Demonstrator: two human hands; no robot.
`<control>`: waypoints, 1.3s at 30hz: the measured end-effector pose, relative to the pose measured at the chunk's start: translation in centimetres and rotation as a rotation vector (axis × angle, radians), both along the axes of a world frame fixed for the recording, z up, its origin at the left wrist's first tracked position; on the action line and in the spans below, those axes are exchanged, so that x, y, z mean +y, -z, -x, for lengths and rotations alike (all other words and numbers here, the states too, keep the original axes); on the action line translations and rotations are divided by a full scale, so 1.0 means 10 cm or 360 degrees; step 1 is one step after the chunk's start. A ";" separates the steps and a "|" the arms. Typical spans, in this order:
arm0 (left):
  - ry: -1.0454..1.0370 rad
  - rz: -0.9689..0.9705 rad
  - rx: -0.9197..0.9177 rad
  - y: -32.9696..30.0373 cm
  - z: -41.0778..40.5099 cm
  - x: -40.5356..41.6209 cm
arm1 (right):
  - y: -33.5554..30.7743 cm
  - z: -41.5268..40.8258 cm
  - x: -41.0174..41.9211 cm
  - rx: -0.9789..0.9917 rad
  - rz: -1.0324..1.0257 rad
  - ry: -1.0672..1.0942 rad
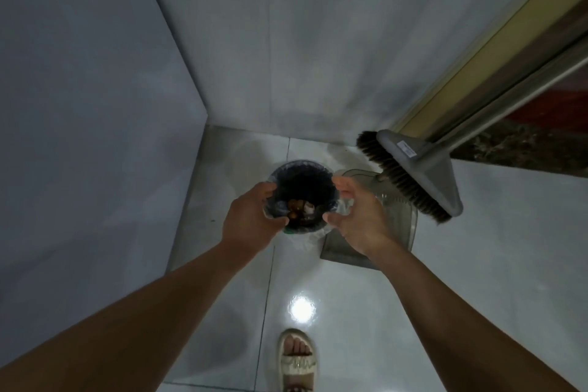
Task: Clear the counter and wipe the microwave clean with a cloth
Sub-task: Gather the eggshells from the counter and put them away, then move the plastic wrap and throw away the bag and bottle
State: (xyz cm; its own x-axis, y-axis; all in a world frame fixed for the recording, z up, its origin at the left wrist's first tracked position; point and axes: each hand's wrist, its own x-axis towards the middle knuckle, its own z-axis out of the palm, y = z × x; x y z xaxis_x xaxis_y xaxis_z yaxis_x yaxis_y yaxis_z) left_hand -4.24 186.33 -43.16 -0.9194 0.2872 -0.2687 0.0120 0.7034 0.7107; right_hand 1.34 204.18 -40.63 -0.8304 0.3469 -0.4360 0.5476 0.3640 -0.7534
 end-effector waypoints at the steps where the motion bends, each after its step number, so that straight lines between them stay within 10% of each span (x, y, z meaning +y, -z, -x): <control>1: -0.0009 -0.0023 0.0029 -0.15 -0.02 -0.02 | -0.15 -0.03 -0.04 0.0003 -0.0010 -0.0014; 22: -0.0093 -0.0464 0.0198 -3.57 -0.87 -1.14 | -3.46 -1.15 -1.30 0.0281 -0.0280 -0.0111; 39: -0.0572 -0.0426 0.0380 -4.64 -2.44 -2.65 | -4.57 -2.11 -2.38 0.0551 -0.0273 -0.0635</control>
State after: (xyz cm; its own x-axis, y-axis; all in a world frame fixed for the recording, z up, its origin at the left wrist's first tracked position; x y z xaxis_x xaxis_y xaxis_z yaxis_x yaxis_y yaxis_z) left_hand 20.13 159.86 3.22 -0.9996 -0.0286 0.0008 -0.0132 0.4864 0.8737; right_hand 22.40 180.42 5.09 -0.9967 0.0180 -0.0792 0.0730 0.6256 -0.7767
